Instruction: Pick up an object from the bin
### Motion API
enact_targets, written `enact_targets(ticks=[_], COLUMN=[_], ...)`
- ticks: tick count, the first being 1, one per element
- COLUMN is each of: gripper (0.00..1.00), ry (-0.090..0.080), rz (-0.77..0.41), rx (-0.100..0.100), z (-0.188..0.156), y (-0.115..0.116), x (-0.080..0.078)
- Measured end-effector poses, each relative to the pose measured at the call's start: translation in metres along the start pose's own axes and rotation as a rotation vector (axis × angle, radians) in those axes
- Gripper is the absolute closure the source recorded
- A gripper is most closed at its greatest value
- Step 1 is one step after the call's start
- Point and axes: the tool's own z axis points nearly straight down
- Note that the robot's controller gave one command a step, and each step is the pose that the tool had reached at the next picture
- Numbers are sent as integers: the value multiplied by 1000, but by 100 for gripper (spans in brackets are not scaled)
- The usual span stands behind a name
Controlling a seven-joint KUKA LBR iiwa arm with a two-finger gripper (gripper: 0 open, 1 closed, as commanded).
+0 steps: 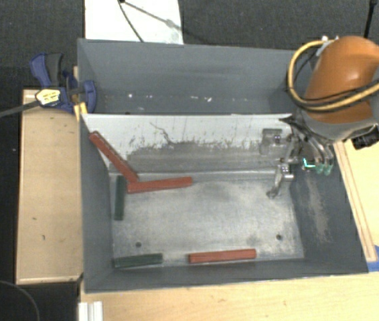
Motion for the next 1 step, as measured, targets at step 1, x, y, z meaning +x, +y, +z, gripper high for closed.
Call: enact_targets(ticks=[1], gripper=[0], ry=[1], rz=[104], rx=[-2], z=[100], y=[43], x=[-1])
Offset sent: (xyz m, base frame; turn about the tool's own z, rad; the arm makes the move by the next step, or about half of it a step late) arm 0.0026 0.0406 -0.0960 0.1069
